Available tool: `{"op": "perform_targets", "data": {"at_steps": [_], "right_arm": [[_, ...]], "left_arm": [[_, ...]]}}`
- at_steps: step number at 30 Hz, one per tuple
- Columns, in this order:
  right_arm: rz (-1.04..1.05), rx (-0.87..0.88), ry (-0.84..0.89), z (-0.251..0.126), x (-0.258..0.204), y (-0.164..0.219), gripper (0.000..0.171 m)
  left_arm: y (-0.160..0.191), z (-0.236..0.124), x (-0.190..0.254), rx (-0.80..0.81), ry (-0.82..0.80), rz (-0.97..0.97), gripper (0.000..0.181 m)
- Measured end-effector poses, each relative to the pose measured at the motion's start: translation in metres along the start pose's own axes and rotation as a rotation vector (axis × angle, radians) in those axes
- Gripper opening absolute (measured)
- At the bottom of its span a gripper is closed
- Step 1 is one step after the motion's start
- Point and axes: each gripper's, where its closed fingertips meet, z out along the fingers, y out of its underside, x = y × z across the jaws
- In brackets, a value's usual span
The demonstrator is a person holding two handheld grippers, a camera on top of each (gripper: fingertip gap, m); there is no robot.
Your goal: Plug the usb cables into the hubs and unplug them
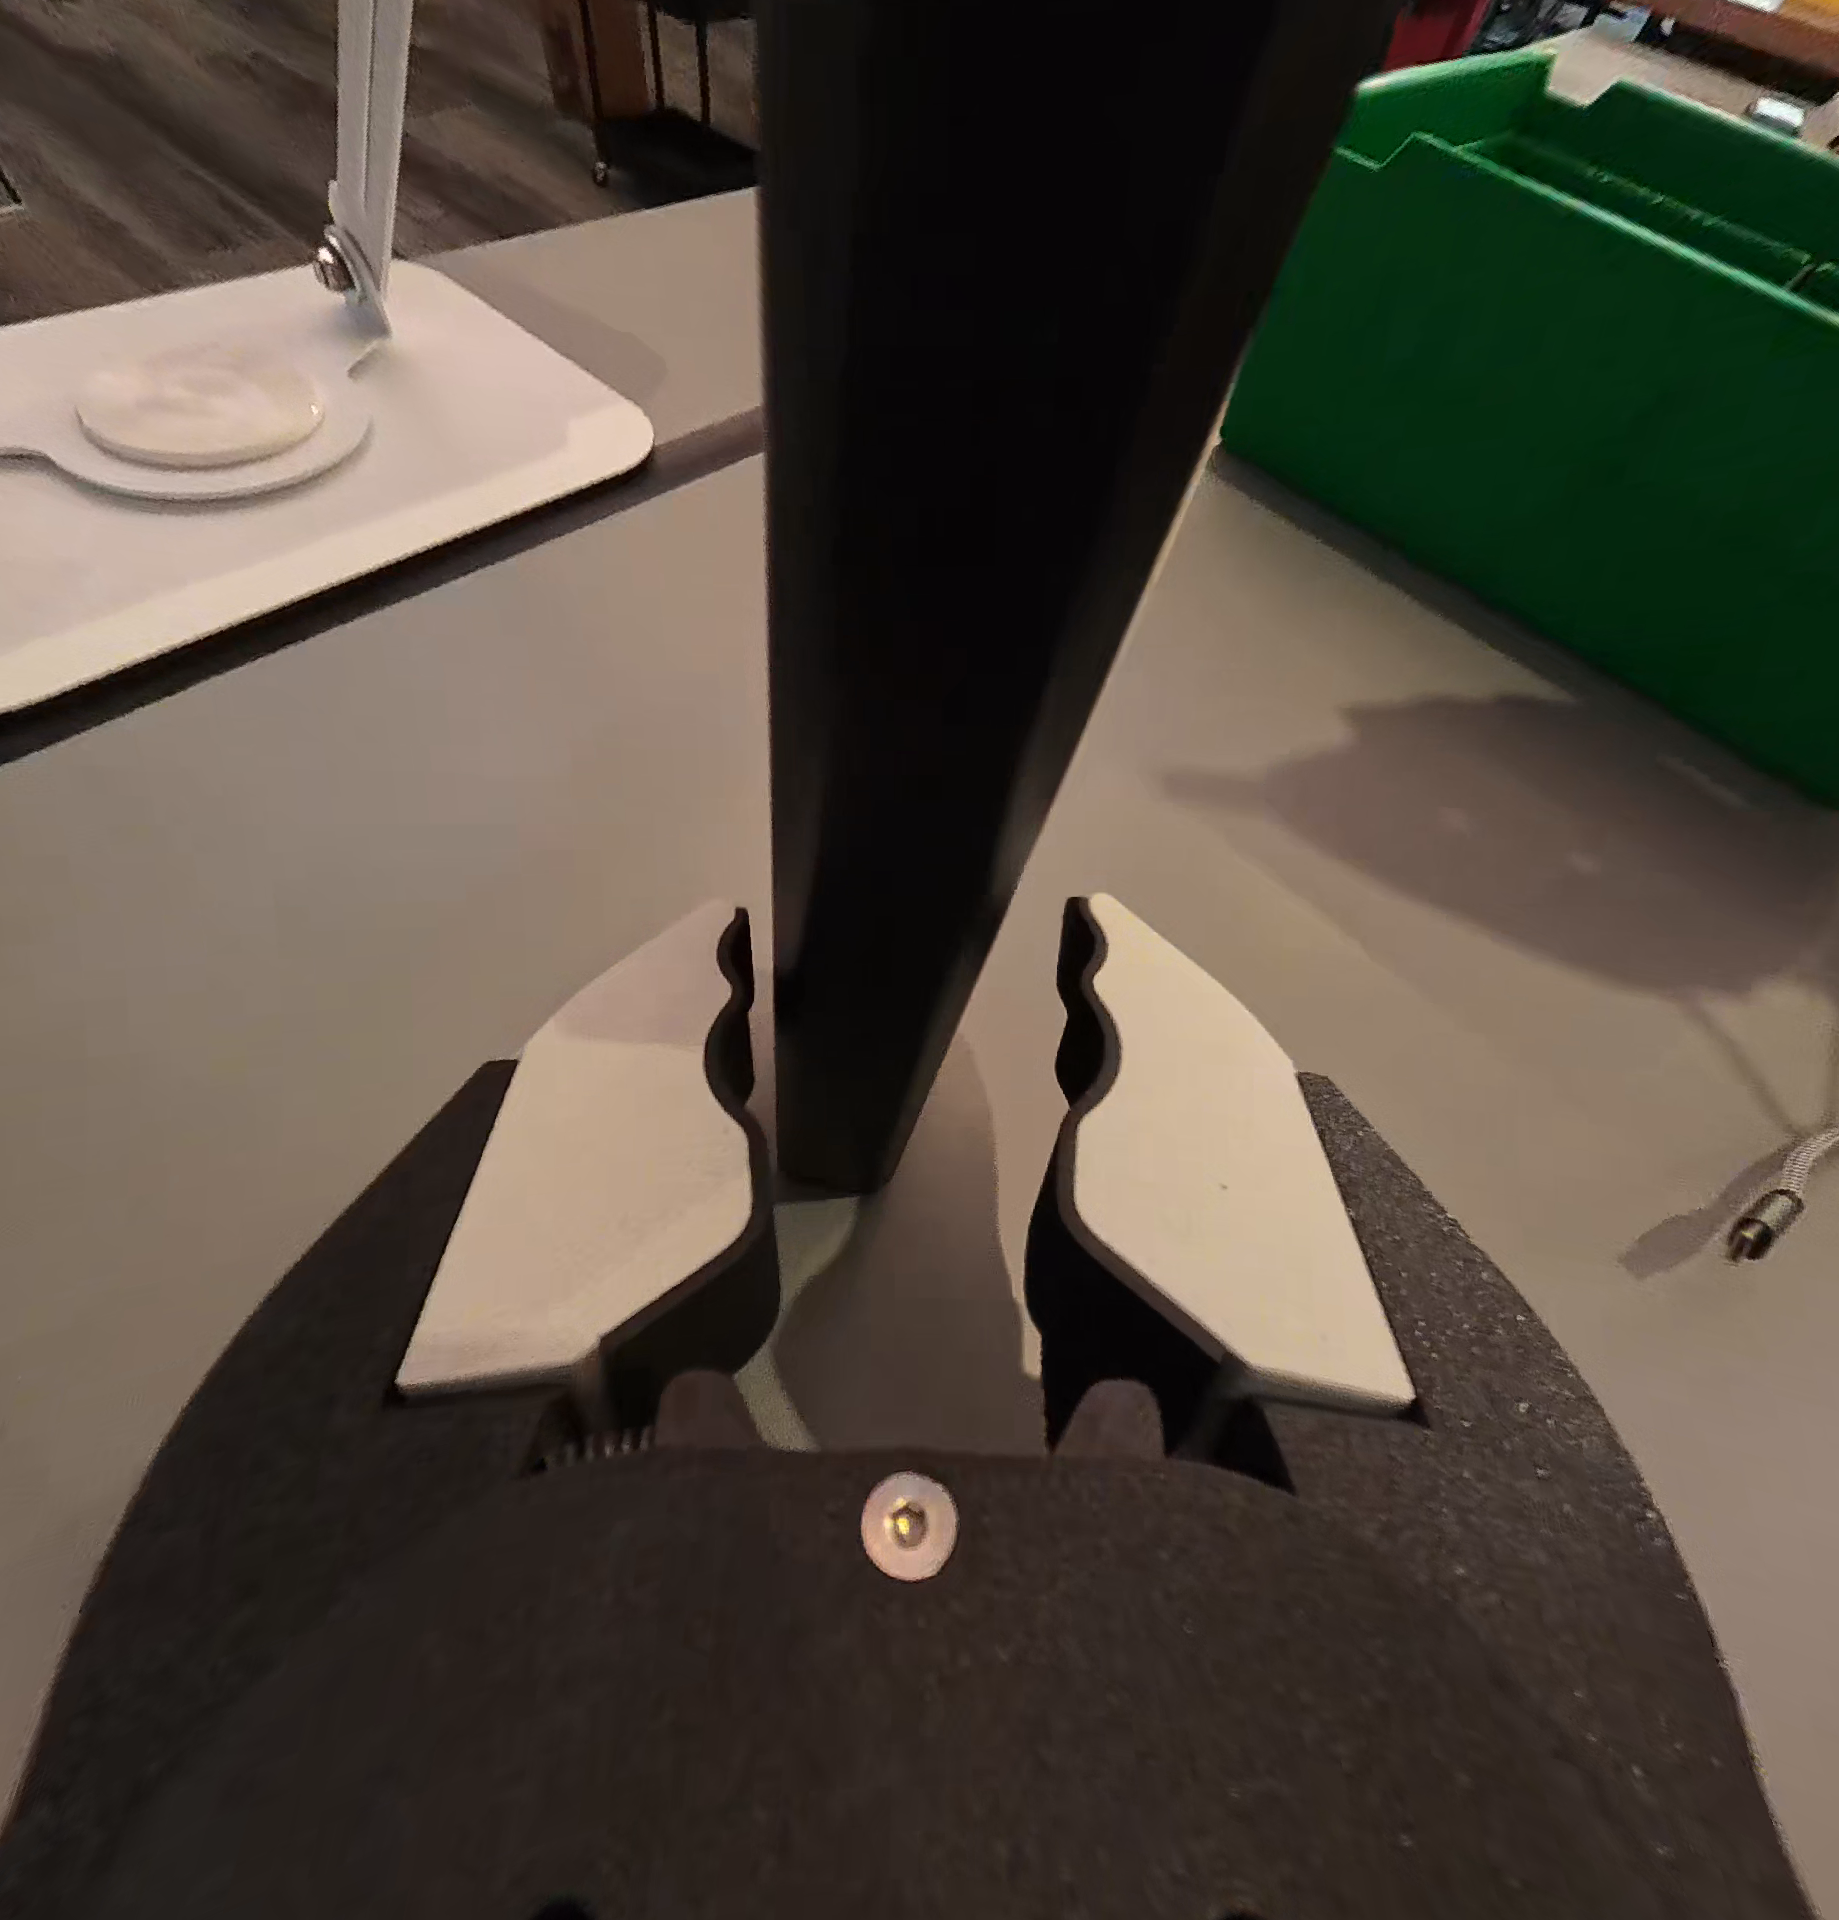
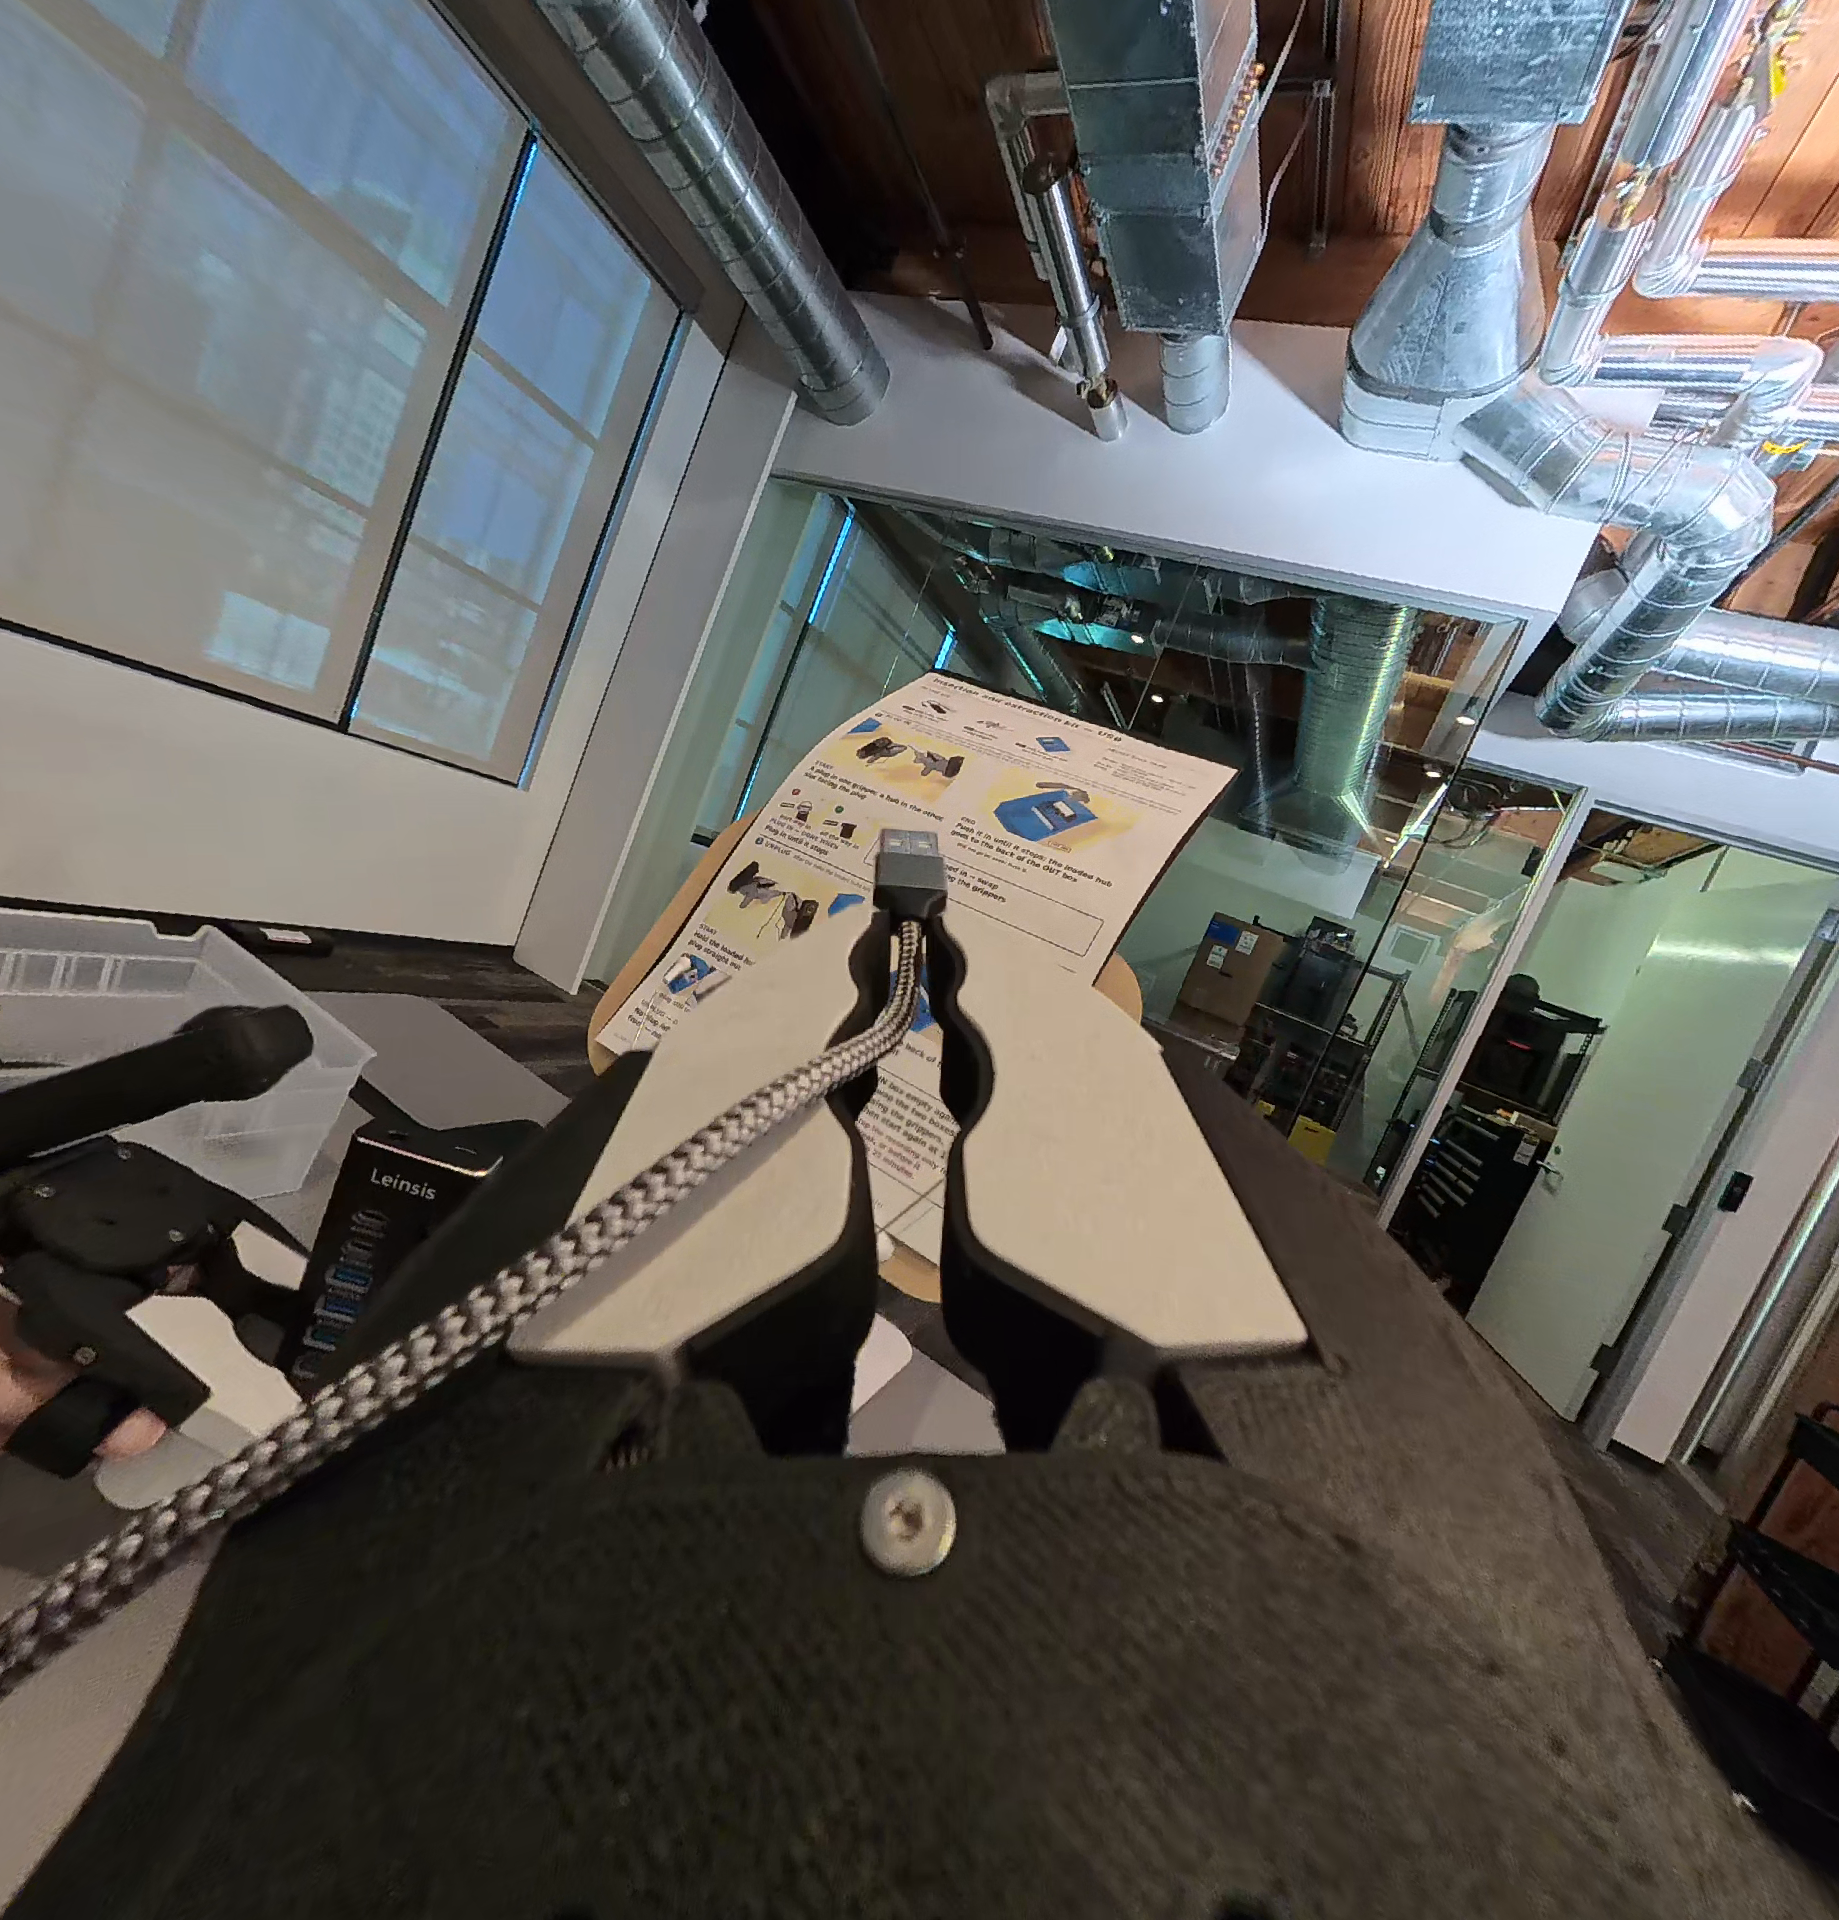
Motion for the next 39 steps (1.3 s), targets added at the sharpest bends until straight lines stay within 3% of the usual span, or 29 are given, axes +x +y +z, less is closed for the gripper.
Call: {"op": "perform_targets", "data": {"at_steps": [6, 8, 11, 19, 23, 28, 33, 39], "right_arm": [[0.018, -0.03, -0.031, 0.005, -0.009, 0.011, 0.007], [0.051, -0.06, -0.062, 0.01, -0.016, 0.022, 0.007], [0.166, -0.097, -0.106, 0.018, -0.03, 0.039, 0.007], [0.262, -0.243, -0.149, 0.038, -0.081, 0.061, 0.006], [0.264, -0.355, -0.132, 0.041, -0.09, 0.083, 0.006], [0.359, -0.405, -0.168, 0.043, -0.1, 0.109, 0.006], [0.203, -0.452, -0.176, 0.045, -0.109, 0.123, 0.006], [0.204, -0.488, -0.184, 0.045, -0.115, 0.133, 0.006]], "left_arm": [[0.004, 0.001, -0.009, -0.026, -0.03, -0.06, 0.052], [0.008, 0.006, -0.003, -0.077, 0.014, -0.071, 0.033], [-0.002, 0.01, -0.001, -0.096, 0.005, -0.077, 0.03], [-0.113, 0.005, 0.033, 0.083, 0.055, -0.08, 0.031], [-0.137, 0.003, 0.041, 0.119, 0.084, -0.111, 0.031], [-0.121, 0.008, 0.045, 0.125, 0.1, -0.134, 0.031], [-0.109, 0.015, 0.041, 0.053, 0.062, -0.11, 0.03], [-0.107, 0.017, 0.042, 0.031, 0.042, -0.076, 0.03]]}}
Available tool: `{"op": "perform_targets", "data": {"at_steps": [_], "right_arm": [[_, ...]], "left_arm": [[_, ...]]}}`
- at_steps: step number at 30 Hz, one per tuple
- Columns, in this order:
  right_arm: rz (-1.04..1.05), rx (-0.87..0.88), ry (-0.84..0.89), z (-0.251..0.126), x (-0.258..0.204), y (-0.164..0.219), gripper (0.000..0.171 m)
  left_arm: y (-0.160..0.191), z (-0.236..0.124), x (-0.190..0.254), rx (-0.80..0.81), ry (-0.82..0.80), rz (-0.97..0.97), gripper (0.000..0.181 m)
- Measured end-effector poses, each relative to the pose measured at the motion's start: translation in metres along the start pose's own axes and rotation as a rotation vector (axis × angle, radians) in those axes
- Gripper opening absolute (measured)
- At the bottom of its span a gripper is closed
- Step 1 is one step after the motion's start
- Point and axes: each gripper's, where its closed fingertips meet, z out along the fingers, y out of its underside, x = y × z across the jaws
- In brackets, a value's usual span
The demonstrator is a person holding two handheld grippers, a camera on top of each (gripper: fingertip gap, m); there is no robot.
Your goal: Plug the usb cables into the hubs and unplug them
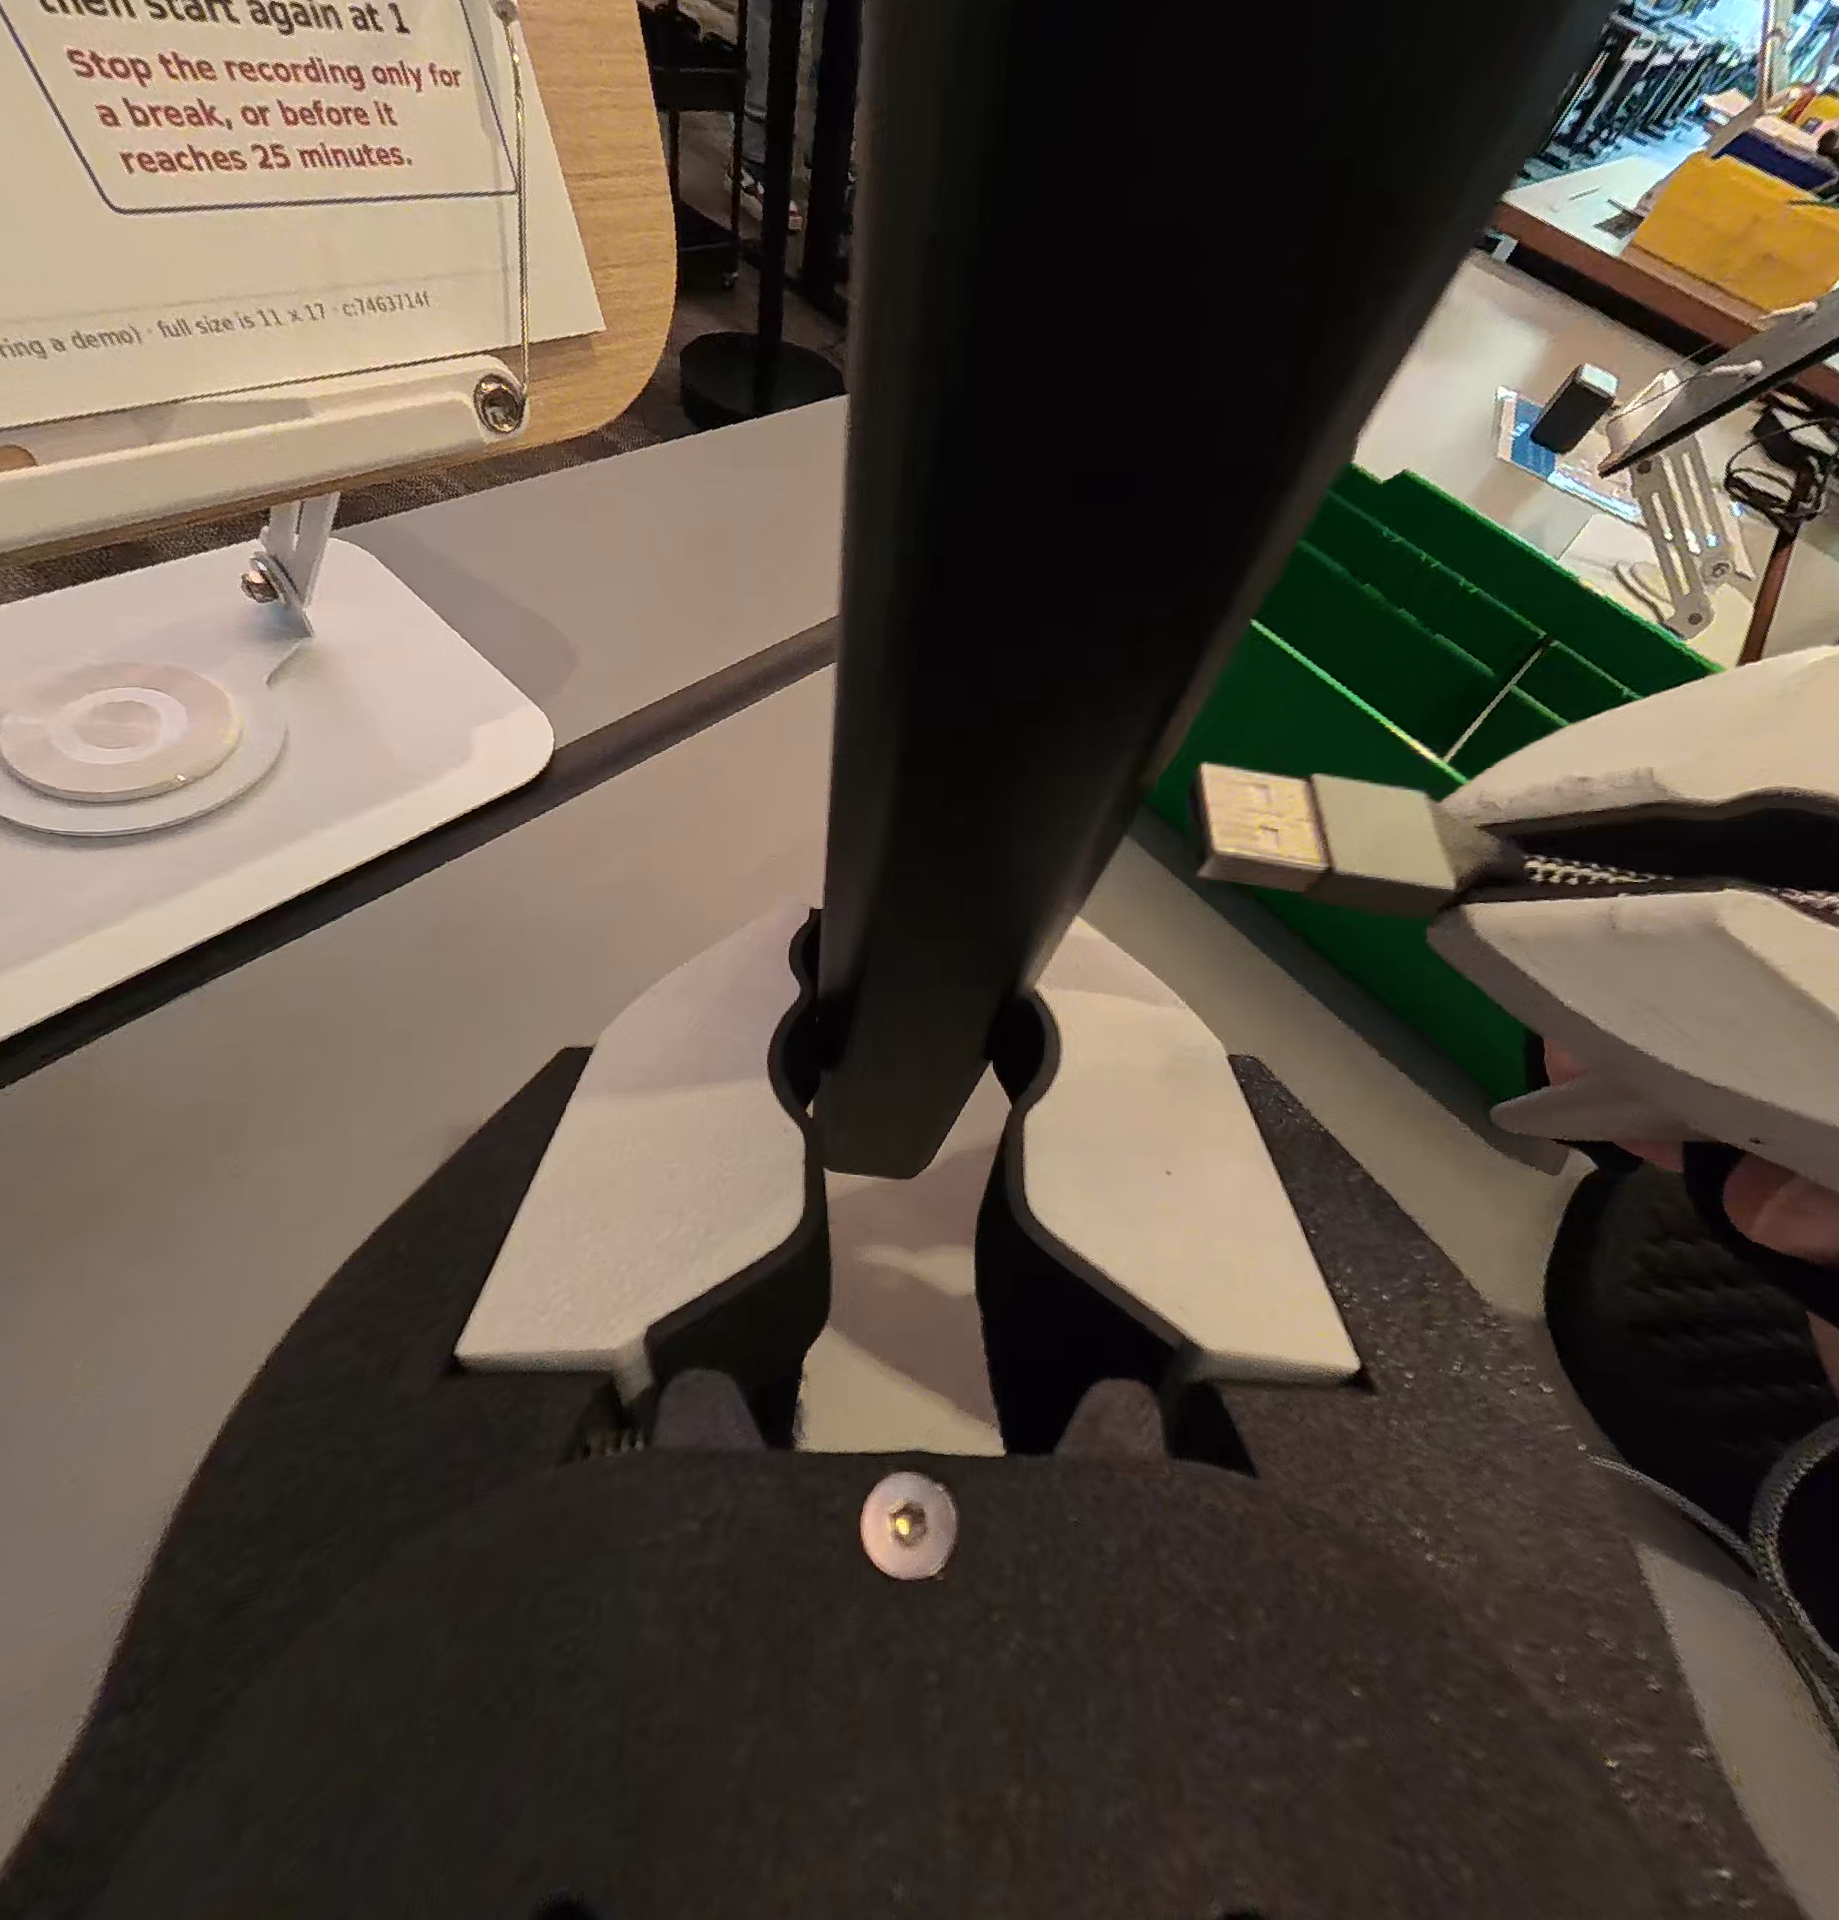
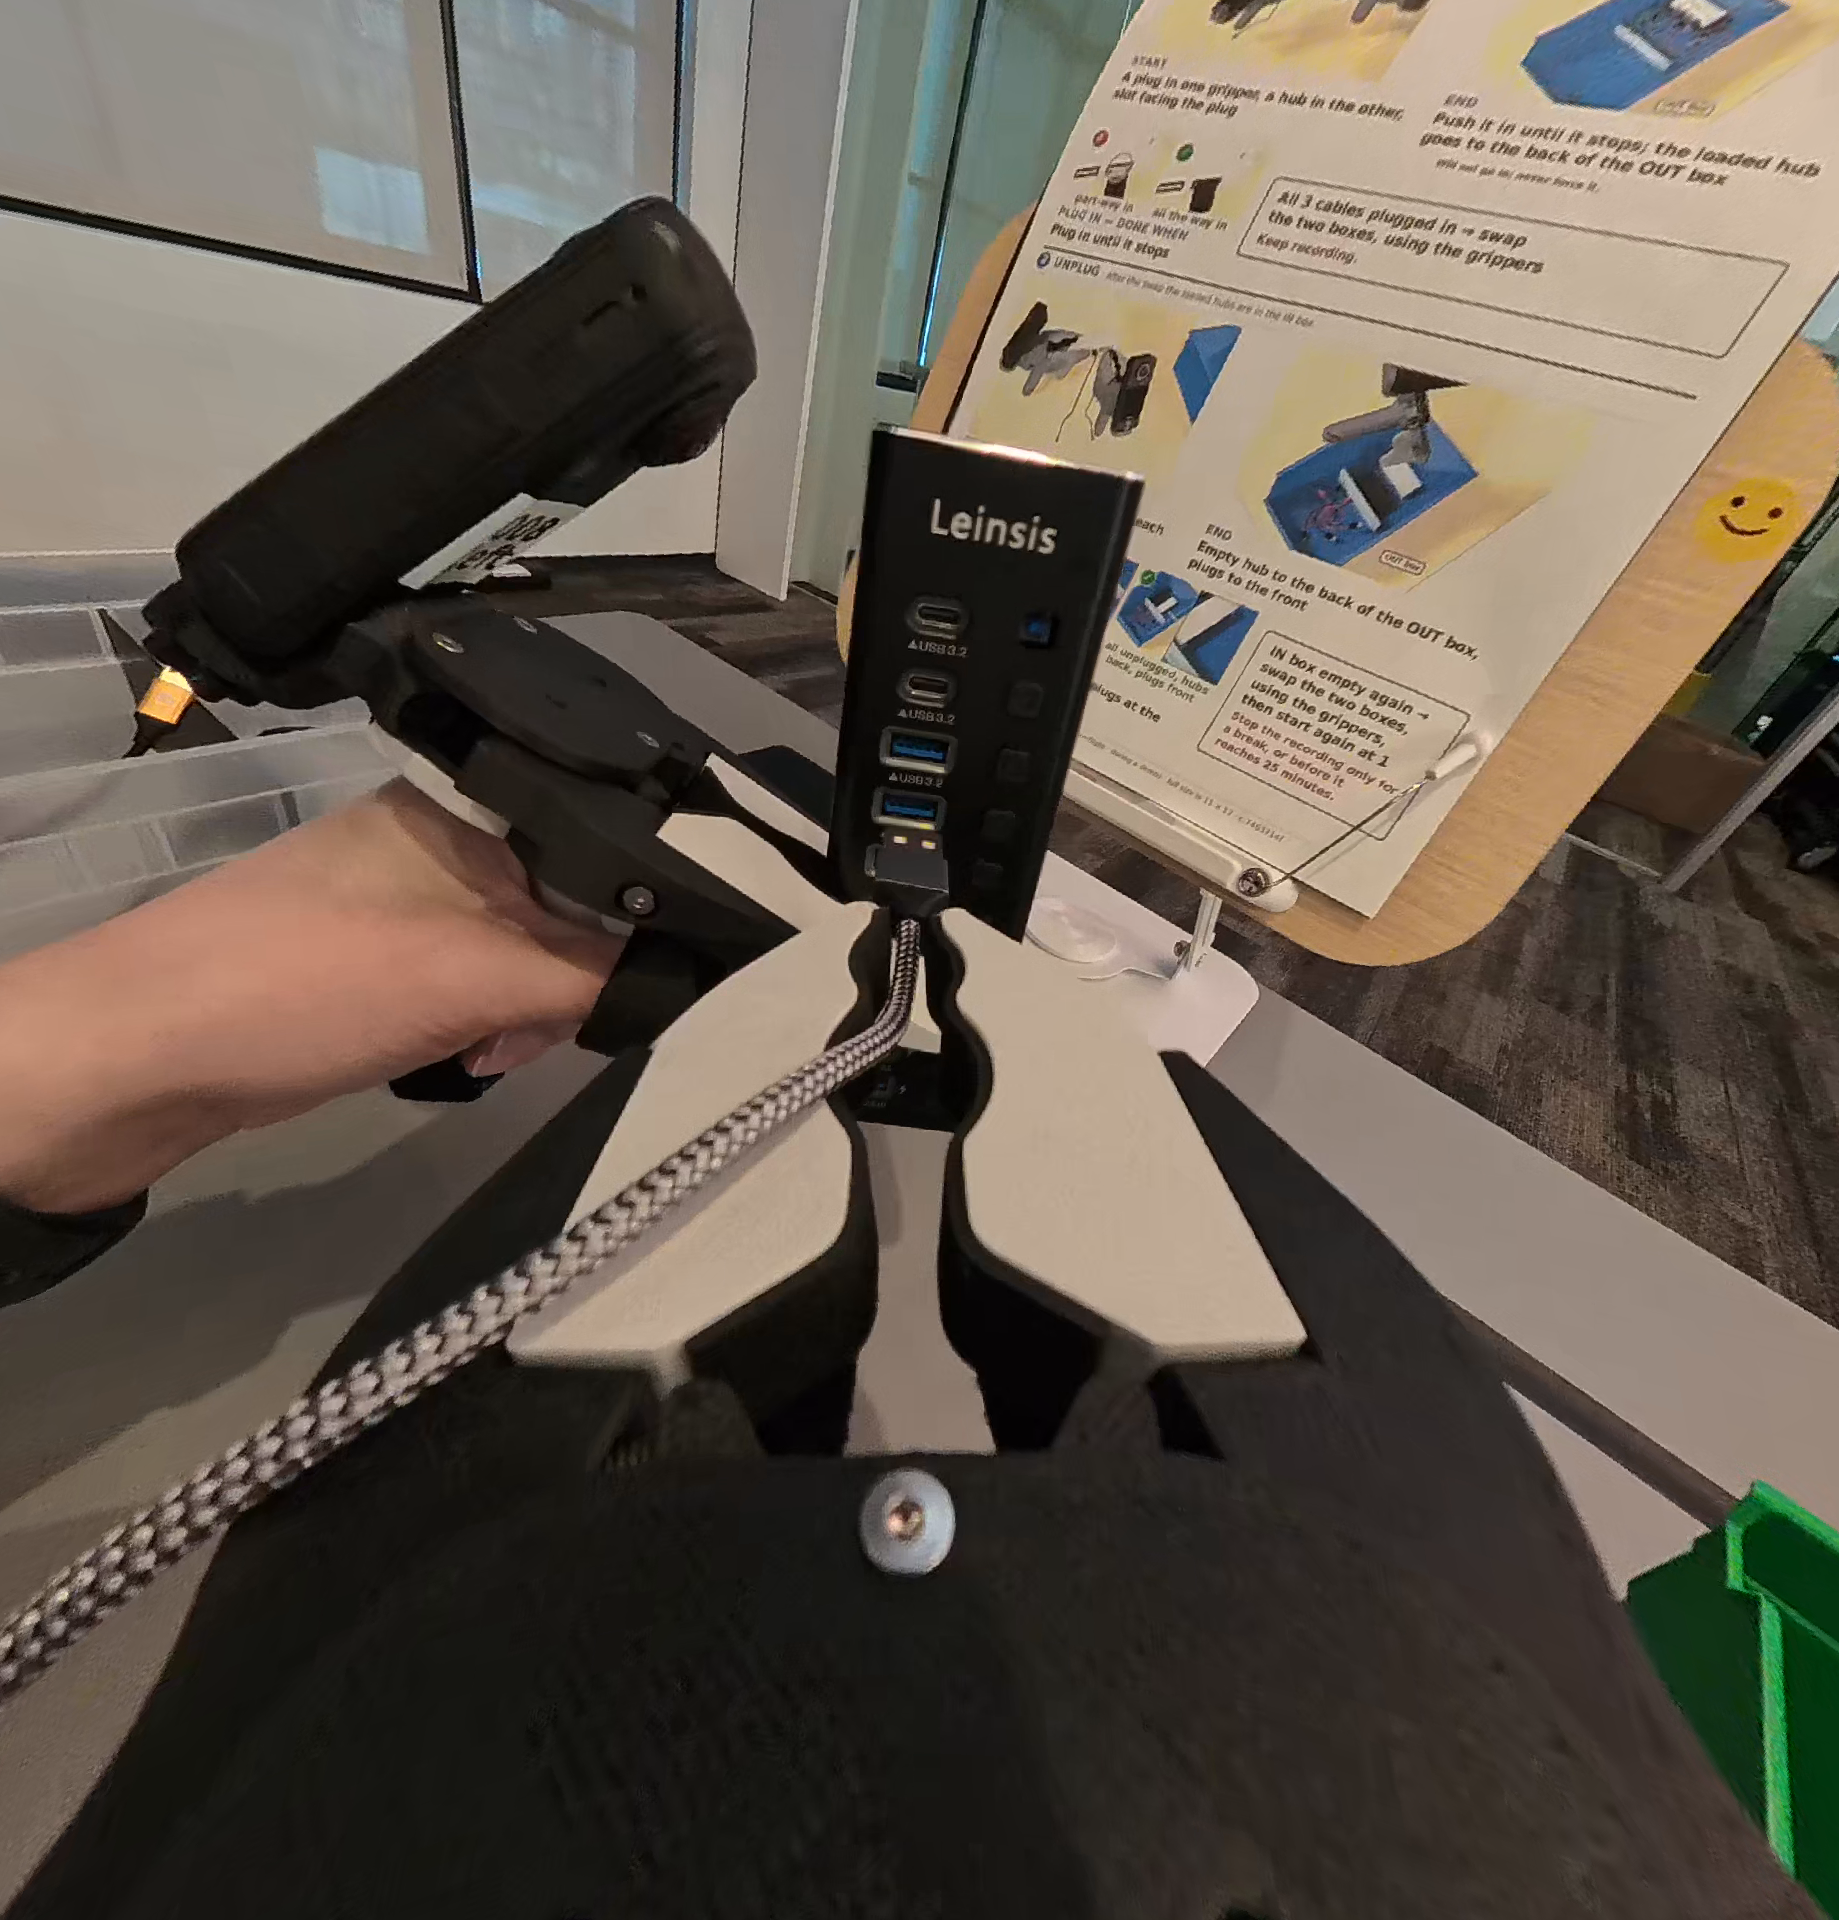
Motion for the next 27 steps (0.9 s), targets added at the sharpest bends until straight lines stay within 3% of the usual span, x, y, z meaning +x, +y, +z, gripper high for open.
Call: {"op": "perform_targets", "data": {"at_steps": [27], "right_arm": [[0.025, -0.008, -0.04, 0.005, 0.001, 0.009, 0.006]], "left_arm": [[-0.003, 0.001, 0.011, -0.017, 0.011, 0.027, 0.03]]}}
